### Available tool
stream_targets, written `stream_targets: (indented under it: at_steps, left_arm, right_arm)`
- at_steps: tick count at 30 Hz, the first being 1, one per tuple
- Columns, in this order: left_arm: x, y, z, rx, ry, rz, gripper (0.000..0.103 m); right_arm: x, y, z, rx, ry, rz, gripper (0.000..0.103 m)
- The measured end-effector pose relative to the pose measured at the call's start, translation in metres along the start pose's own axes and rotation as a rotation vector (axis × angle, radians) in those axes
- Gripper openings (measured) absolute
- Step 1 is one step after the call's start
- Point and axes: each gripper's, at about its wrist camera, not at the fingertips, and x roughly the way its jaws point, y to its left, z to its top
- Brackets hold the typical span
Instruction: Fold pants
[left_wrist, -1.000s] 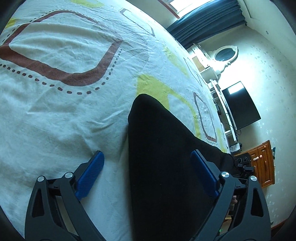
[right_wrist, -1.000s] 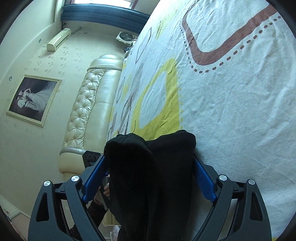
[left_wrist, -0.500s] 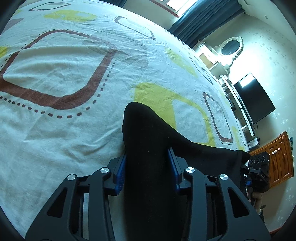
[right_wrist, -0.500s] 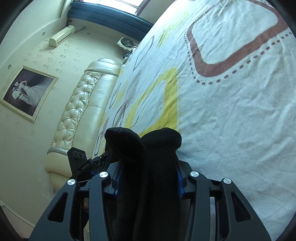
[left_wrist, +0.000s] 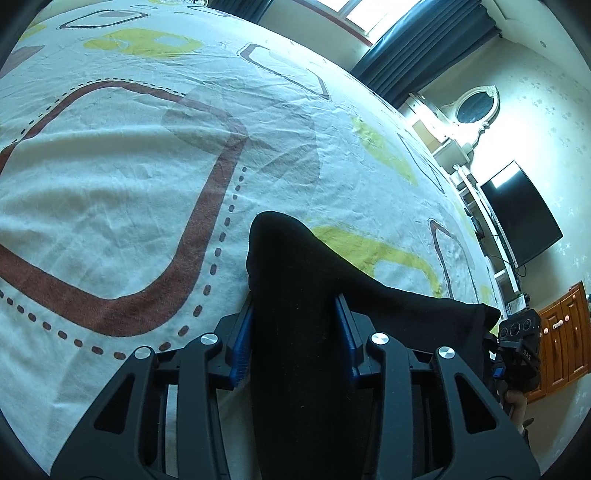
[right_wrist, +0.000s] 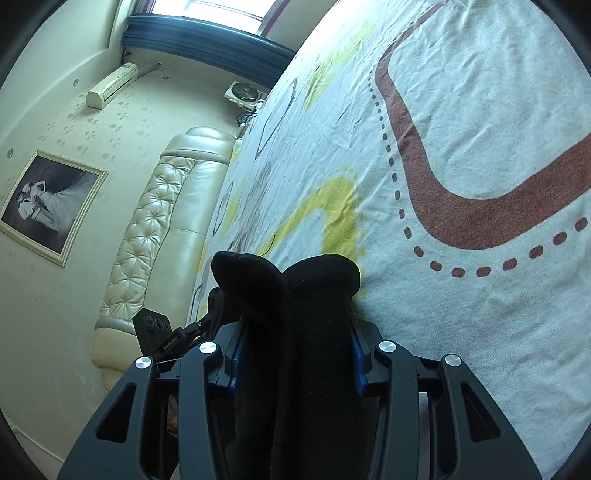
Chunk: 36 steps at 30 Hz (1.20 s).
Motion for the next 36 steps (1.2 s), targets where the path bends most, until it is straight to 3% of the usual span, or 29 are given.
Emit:
stream_targets:
  at_steps: [4, 6, 10, 16, 21, 23, 25, 27, 31, 36]
  left_arm:
    - [0.000, 0.002, -0.002, 0.000, 0.000, -0.007, 0.042]
    - [-0.003, 0.001, -0.004, 0.008, 0.002, -0.005, 0.046]
    - [-0.016, -0.004, -0.016, 0.017, 0.027, -0.028, 0.076]
    - [-0.051, 0.002, -0.071, -0.058, 0.072, -0.113, 0.085]
    - [-0.072, 0.002, -0.116, -0.092, 0.075, -0.132, 0.085]
    - [-0.073, -0.008, -0.124, -0.038, 0.065, -0.099, 0.083]
    - [-0.072, -0.018, -0.129, 0.005, 0.052, -0.056, 0.064]
    - [-0.074, -0.021, -0.133, -0.001, 0.033, -0.040, 0.060]
    - [-0.080, -0.029, -0.133, 0.012, 0.033, -0.001, 0.052]
    - [-0.086, -0.027, -0.133, -0.003, 0.045, 0.008, 0.049]
  right_arm:
    - [-0.001, -0.002, -0.003, 0.009, -0.004, 0.003, 0.045]
    - [-0.003, -0.002, -0.005, 0.018, -0.001, 0.004, 0.051]
    - [-0.015, 0.003, -0.015, 0.014, 0.013, 0.012, 0.073]
    - [-0.033, 0.005, -0.054, 0.001, 0.110, 0.008, 0.078]
    - [-0.038, 0.013, -0.082, -0.051, 0.146, -0.018, 0.076]
    - [-0.036, 0.016, -0.085, -0.062, 0.140, -0.072, 0.061]
    - [-0.038, 0.012, -0.087, -0.037, 0.124, -0.082, 0.047]
    - [-0.043, 0.011, -0.088, -0.031, 0.111, -0.081, 0.041]
    - [-0.048, 0.014, -0.086, -0.027, 0.098, -0.078, 0.039]
    - [-0.051, 0.010, -0.086, -0.007, 0.096, -0.065, 0.039]
